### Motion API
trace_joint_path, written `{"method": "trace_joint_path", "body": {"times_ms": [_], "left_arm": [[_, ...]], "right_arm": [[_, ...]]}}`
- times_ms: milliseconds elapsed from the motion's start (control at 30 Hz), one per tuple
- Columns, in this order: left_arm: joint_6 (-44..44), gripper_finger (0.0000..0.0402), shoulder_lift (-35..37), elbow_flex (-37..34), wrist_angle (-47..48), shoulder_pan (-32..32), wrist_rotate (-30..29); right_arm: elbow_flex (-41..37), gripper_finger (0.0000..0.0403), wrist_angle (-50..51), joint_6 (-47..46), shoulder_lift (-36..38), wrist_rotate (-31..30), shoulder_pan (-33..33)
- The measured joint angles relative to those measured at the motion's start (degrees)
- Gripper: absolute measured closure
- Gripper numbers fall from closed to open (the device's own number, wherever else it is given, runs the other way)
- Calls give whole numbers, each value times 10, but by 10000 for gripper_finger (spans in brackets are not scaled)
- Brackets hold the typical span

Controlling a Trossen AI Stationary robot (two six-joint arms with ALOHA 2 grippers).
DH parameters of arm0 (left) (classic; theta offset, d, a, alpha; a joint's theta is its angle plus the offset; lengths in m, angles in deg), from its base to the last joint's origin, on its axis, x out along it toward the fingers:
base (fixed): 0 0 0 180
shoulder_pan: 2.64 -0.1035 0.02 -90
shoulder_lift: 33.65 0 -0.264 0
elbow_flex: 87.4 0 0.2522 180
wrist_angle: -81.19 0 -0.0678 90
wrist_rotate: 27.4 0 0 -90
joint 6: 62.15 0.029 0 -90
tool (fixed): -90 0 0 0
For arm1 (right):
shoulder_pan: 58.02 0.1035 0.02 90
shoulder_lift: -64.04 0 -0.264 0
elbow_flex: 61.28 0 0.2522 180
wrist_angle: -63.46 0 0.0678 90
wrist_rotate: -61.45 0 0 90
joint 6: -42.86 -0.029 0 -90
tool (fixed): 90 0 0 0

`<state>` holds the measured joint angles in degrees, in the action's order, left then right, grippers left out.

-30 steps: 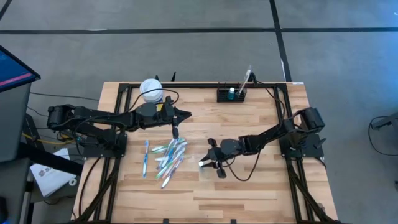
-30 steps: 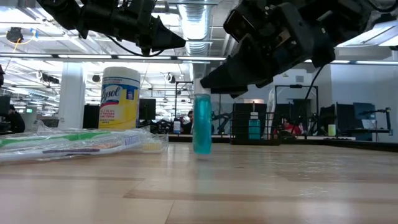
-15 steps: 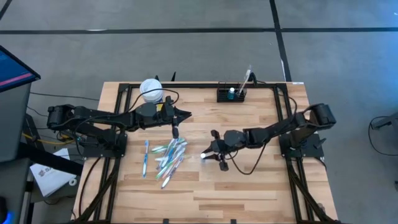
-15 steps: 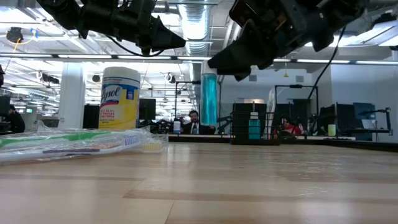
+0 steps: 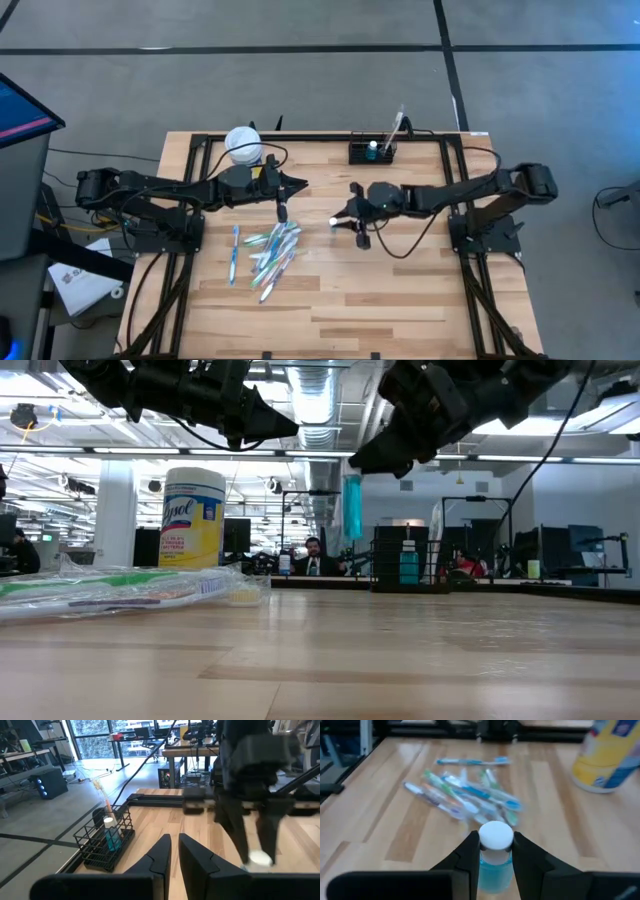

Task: Pick & Place toothbrushing station
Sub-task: Put the mouthwash into the black mesh organizer

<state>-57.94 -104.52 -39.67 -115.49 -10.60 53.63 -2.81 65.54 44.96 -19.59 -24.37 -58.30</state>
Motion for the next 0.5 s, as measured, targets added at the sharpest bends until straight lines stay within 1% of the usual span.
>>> {"method": "trace_joint_path", "body": {"times_ms": [100, 233, 367, 500], "left_arm": [[0, 370, 0, 0, 0, 0, 0], [0, 370, 0, 0, 0, 0, 0], [0, 370, 0, 0, 0, 0, 0], [0, 370, 0, 0, 0, 0, 0]], "right_arm": [[0, 321, 25, 10, 23, -21, -14], [0, 321, 60, 11, 49, -71, -35], [0, 321, 67, 10, 66, -91, -54], [0, 321, 74, 9, 81, -92, -75]]}}
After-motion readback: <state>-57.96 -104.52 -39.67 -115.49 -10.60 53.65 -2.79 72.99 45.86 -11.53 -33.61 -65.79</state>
